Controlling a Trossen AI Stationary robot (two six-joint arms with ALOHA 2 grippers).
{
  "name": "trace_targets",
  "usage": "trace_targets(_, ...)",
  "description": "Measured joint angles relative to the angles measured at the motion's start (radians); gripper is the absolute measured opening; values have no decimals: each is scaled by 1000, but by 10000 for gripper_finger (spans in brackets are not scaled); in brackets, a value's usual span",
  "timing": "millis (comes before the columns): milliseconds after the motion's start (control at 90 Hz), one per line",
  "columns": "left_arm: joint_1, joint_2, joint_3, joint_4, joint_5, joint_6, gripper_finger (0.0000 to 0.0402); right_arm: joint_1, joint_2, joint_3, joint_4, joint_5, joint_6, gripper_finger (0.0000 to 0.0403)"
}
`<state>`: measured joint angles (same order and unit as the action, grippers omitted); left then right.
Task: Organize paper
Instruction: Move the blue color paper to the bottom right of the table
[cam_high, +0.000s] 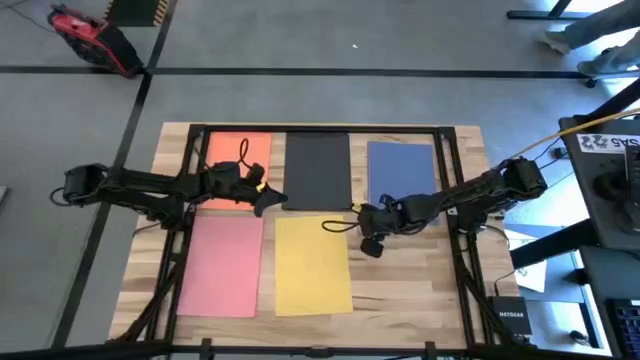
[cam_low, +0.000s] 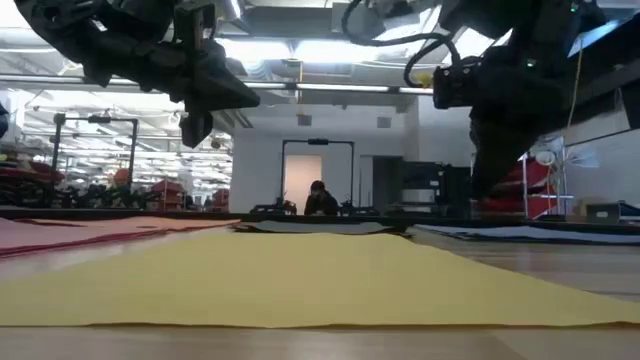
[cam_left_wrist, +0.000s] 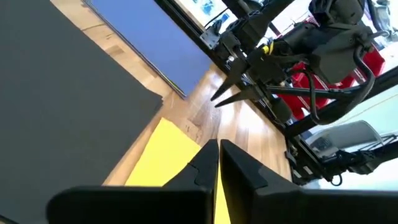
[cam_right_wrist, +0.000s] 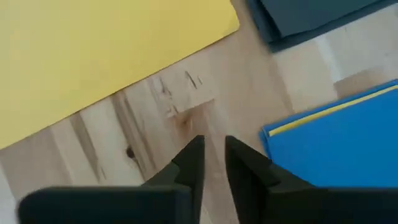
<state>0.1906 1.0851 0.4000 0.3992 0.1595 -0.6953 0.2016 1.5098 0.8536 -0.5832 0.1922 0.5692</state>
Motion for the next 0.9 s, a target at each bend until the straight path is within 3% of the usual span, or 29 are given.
trace_targets(222,0,0,0,0,-5,-8,0,0,0,0,-67,47,-51,109)
trace_targets(900,0,0,0,0,-10,38,0,1,1,-100,70,96,-76,111)
